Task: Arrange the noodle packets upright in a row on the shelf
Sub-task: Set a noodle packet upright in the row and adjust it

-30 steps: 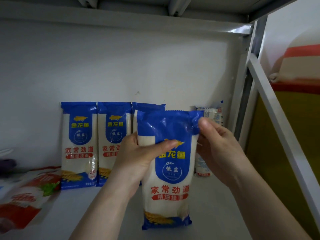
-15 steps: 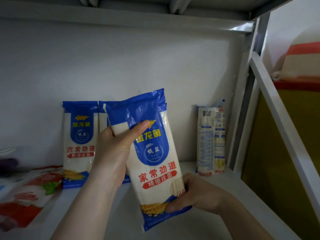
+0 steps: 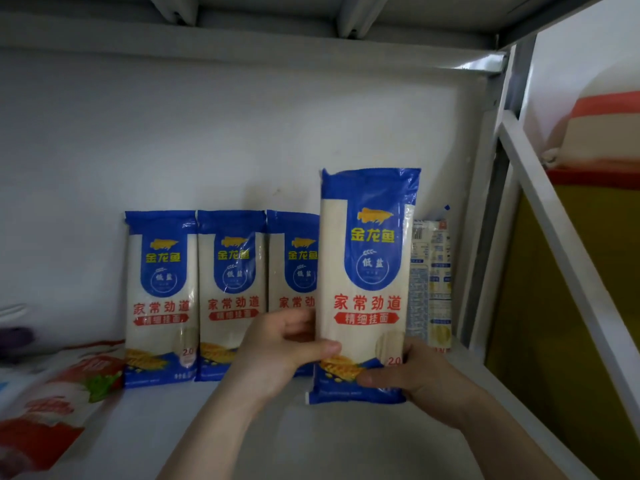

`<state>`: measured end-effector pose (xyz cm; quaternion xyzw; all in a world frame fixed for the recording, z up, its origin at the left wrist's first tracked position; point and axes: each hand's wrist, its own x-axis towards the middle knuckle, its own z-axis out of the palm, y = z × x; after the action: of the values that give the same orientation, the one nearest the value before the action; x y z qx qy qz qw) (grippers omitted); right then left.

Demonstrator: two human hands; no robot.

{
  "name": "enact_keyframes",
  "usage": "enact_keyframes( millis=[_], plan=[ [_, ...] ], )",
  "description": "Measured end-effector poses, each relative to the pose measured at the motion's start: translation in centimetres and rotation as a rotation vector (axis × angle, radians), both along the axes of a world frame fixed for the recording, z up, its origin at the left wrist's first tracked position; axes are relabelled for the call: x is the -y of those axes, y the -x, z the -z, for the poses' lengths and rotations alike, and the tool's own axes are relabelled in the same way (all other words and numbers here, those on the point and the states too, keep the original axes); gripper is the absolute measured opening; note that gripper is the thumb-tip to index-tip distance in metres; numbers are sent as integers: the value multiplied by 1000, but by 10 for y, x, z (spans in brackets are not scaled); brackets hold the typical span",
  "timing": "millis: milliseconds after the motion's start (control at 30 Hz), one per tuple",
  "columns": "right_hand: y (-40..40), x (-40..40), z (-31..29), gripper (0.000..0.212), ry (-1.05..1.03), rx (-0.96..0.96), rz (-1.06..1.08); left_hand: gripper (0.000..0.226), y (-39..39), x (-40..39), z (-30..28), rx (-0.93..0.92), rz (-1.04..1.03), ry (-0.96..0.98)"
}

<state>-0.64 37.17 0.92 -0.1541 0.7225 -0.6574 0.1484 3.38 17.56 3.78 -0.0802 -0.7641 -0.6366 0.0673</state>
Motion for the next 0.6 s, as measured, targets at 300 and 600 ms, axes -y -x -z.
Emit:
enact_keyframes(
  millis=[300, 600],
  plan=[
    [-2, -8, -12, 24, 117, 8, 36, 33, 0, -8, 4, 5, 21, -103],
    [-12, 14, -6, 38, 30, 64, -340, 23, -18, 8, -47, -274, -235, -470]
  ],
)
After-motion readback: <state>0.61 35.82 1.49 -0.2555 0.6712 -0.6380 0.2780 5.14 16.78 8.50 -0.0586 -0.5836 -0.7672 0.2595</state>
